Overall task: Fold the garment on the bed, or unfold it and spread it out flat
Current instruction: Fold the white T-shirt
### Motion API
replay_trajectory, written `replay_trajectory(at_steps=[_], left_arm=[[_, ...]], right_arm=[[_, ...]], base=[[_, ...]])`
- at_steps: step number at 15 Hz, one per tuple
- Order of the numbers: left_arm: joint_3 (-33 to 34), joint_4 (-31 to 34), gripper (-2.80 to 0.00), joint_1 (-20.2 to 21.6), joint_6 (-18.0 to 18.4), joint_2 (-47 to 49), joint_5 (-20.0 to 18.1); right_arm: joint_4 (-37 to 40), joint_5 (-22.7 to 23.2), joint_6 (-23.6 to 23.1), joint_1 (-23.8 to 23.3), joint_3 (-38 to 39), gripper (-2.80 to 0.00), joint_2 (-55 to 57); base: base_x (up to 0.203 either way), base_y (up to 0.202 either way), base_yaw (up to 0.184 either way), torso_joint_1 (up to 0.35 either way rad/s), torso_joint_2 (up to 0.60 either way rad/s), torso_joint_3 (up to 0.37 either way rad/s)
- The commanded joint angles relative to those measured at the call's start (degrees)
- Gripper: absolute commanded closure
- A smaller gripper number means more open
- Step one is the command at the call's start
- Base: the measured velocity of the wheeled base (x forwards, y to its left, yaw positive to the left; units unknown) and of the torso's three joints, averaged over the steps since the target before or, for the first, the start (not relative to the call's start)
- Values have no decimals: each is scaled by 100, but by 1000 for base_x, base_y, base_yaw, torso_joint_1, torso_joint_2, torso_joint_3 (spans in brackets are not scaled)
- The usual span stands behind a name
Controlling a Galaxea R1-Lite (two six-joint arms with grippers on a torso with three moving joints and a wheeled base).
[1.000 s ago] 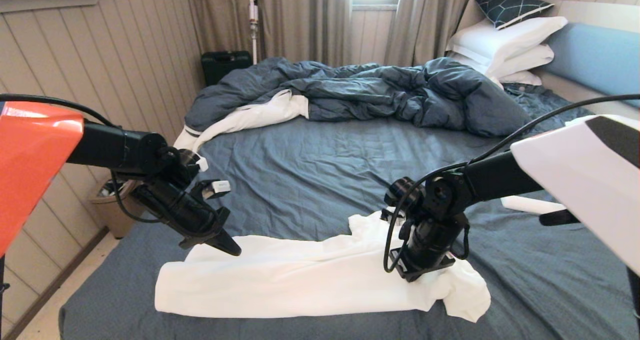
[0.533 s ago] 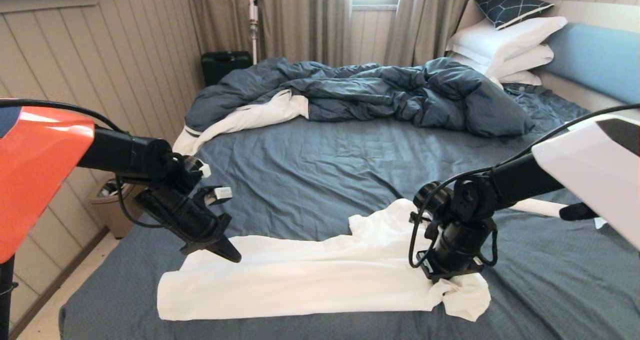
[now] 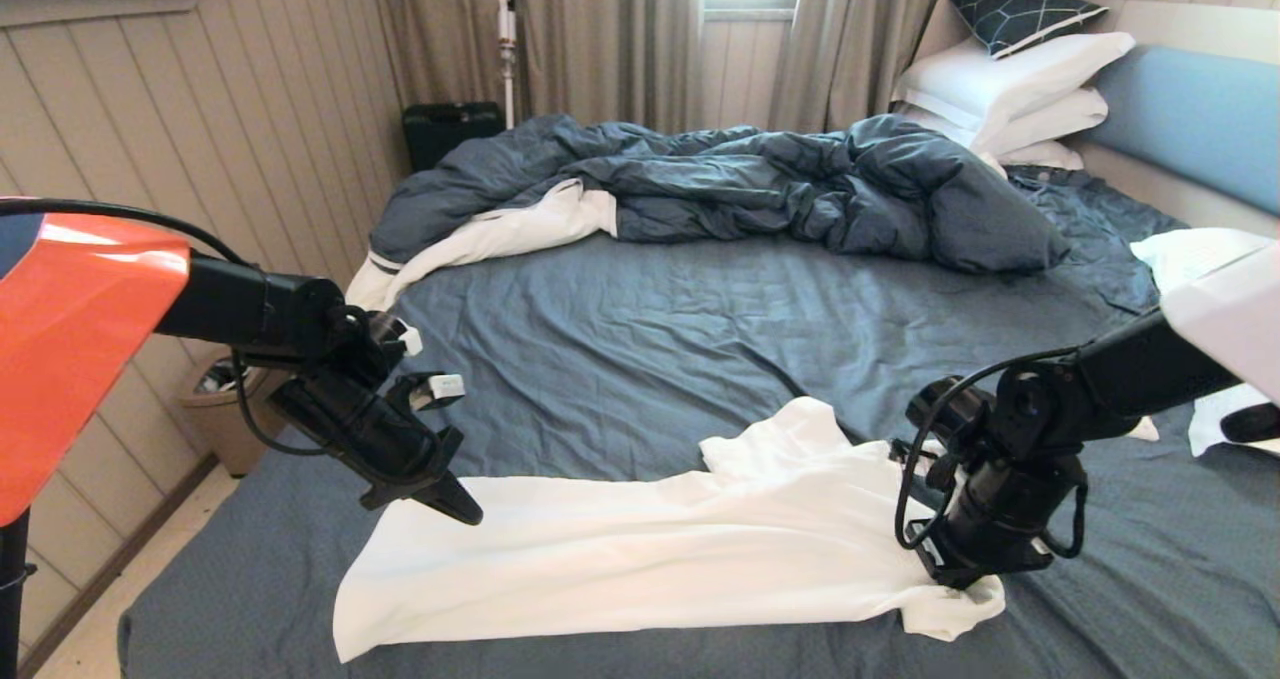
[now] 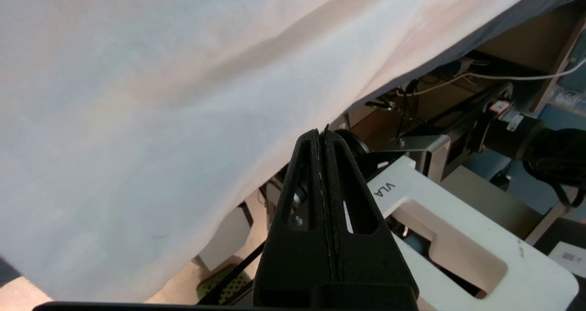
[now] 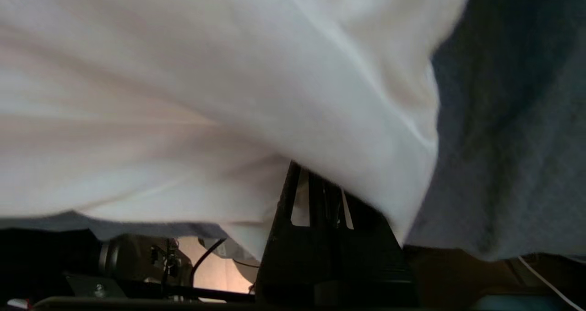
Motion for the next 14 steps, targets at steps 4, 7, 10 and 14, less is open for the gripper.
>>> replay_trajectory(at_steps=[4, 7, 10, 14], left_arm=[[-41, 36, 0, 143, -7, -152, -45], [7, 99, 0, 766, 141, -385, -34], [97, 181, 0, 1368, 491, -174, 670], [38, 152, 0, 1582, 1118, 388, 860]], right_arm=[[4, 96, -2, -48, 50, 0, -656], [31, 675, -14, 81, -221, 0, -1437], [264, 849, 36, 217, -941, 0, -1838], [751, 821, 270, 323, -1607, 0, -1857]], base=[[0, 0, 0, 0, 0, 0], [0, 0, 0, 0, 0, 0], [0, 0, 0, 0, 0, 0], [0, 0, 0, 0, 0, 0]])
